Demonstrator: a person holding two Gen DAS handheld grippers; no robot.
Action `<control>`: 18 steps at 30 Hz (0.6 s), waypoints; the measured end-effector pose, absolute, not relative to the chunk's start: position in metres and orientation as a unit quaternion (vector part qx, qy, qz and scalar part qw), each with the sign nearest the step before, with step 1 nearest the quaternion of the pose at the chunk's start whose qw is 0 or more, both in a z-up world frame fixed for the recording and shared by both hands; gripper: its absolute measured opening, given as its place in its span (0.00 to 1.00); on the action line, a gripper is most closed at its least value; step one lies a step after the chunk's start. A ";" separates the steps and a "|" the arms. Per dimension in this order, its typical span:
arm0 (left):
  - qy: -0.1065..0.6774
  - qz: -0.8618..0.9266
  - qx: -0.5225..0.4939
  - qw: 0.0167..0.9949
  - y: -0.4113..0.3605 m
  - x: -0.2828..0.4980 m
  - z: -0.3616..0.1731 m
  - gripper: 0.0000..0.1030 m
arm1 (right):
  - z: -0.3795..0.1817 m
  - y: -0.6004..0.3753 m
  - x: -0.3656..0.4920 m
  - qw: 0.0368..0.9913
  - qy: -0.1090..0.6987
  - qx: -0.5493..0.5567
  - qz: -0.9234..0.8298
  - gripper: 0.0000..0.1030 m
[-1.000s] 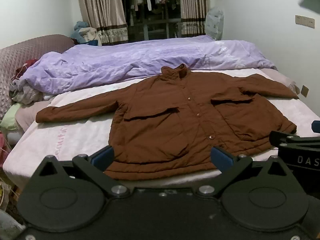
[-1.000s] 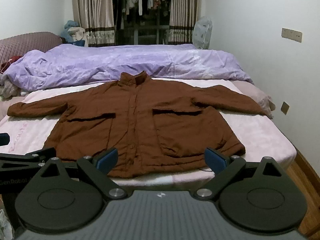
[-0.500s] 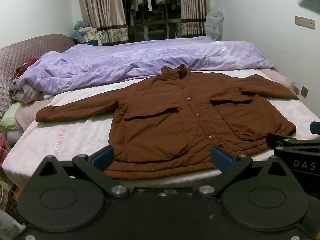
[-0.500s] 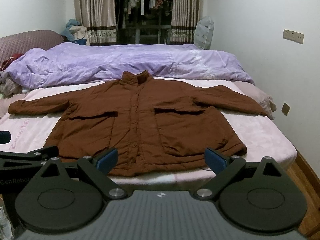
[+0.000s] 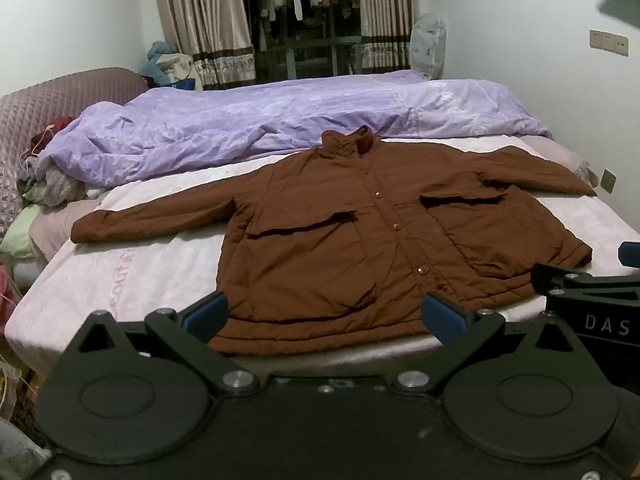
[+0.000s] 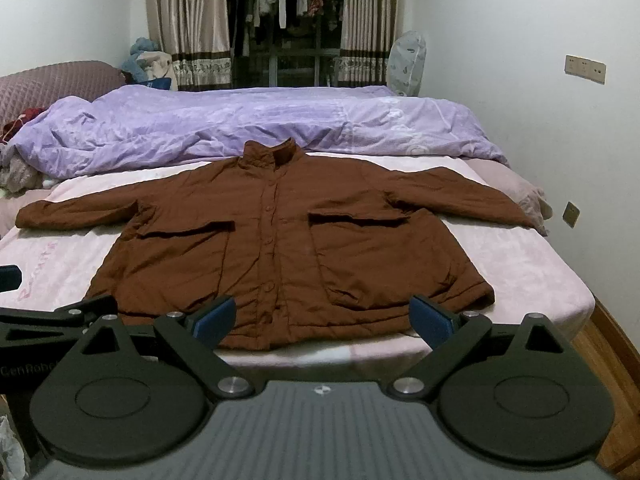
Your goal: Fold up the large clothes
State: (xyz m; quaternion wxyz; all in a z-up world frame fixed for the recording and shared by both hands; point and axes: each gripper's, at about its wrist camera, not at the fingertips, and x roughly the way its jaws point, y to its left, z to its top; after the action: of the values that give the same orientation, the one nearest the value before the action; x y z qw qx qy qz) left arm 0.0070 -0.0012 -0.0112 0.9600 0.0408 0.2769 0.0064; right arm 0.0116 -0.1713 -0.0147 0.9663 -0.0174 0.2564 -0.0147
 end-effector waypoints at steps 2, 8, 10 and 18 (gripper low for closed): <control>0.277 0.007 0.041 0.960 -0.001 0.007 -0.011 1.00 | -0.015 -0.171 0.012 0.966 0.257 -0.016 -0.015 1.00; 0.277 0.006 0.041 0.960 -0.001 0.007 -0.012 1.00 | -0.018 -0.172 0.012 0.966 0.258 -0.013 -0.016 1.00; 0.278 0.006 0.042 0.960 -0.001 0.008 -0.013 1.00 | -0.019 -0.171 0.012 0.966 0.258 -0.013 -0.015 1.00; 0.269 0.001 0.048 0.962 -0.002 0.005 -0.012 1.00 | -0.020 -0.171 0.010 0.966 0.258 -0.015 -0.016 1.00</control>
State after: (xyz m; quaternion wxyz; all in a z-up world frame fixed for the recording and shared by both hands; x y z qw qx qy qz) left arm 0.0047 -0.0023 -0.0116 0.9620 0.0476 0.2690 0.0013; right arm 0.0101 -0.1714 -0.0199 0.9659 -0.0149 0.2579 -0.0164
